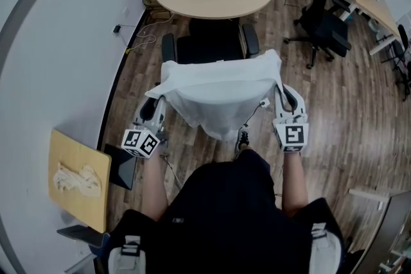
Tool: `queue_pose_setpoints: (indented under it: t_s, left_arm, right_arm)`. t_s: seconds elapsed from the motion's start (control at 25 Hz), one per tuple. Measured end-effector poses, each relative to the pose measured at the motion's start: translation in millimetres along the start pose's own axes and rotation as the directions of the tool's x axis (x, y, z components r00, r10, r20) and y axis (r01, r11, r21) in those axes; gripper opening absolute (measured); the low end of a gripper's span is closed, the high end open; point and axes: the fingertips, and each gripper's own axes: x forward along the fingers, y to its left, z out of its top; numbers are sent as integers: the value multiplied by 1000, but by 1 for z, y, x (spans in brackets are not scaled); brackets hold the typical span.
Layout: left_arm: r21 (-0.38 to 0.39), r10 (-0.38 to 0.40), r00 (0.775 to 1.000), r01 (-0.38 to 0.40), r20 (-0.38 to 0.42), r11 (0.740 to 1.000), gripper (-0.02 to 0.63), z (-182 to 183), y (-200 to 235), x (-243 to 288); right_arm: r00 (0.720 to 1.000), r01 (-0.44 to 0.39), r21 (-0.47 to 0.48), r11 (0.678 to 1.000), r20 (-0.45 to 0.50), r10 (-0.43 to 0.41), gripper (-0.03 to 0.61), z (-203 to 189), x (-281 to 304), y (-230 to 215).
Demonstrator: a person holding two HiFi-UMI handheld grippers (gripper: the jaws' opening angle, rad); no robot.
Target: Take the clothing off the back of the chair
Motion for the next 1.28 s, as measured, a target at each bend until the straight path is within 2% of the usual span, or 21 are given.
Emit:
queue_pose_setpoints:
  t_s: [0.2, 0.36, 0.72, 0.8, 1.0, 1.28]
  left_arm:
    - [-3, -27, 1000, 27, -12, 1000, 137, -1, -5, 12]
    - [2, -29, 999, 29, -20, 1000, 137, -3, -6, 17]
    - [-3, -38, 999, 38, 10, 999, 133, 3, -10, 28]
    - [12, -33, 999, 33, 2, 999, 122, 2, -12, 29]
    - [38, -20, 1000, 20, 6, 999, 26, 5, -13, 30]
    - [69, 7, 1000, -8, 7, 998, 9, 8, -13, 27]
  right_arm:
    - [999, 3, 8, 1000, -36, -2, 8, -8, 3, -6]
    - [1000, -1, 13, 1000, -5, 1, 3, -6, 8, -8]
    - [999, -9, 21, 1000, -30, 10, 0, -15, 12, -16]
    - [1000, -9, 25, 1000, -26, 9, 0, -14, 12, -16]
    - [1000, -16, 21, 1000, -26, 17, 0, -13, 13, -18]
    - [1000, -15, 17, 1000, -17, 15, -2, -9, 12, -17]
